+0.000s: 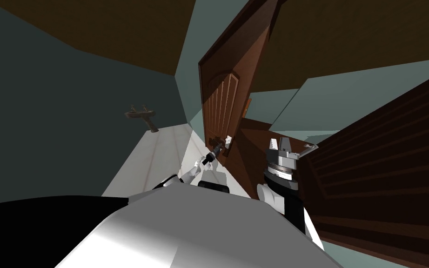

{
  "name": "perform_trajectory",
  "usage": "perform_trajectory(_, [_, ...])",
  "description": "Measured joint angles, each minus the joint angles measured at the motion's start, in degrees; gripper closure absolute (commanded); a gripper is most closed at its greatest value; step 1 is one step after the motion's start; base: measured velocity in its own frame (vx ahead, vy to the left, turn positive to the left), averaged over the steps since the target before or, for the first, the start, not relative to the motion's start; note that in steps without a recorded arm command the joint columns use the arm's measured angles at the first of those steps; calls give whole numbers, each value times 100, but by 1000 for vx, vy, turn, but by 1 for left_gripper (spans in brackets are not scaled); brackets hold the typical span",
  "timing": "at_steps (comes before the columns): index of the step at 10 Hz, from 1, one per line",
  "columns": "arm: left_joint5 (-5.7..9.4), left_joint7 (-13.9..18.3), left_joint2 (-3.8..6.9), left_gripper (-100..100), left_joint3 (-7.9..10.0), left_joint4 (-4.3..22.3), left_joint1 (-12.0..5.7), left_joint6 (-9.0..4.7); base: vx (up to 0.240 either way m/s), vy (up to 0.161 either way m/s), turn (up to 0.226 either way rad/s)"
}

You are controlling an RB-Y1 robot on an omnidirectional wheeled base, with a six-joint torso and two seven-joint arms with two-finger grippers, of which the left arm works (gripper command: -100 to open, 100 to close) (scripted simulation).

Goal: Push the door open

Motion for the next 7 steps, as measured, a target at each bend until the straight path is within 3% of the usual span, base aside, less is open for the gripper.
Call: perform_trajectory(7, [-74, 248, -112, -100, -350, 838, -549, 82, 103, 69, -32])
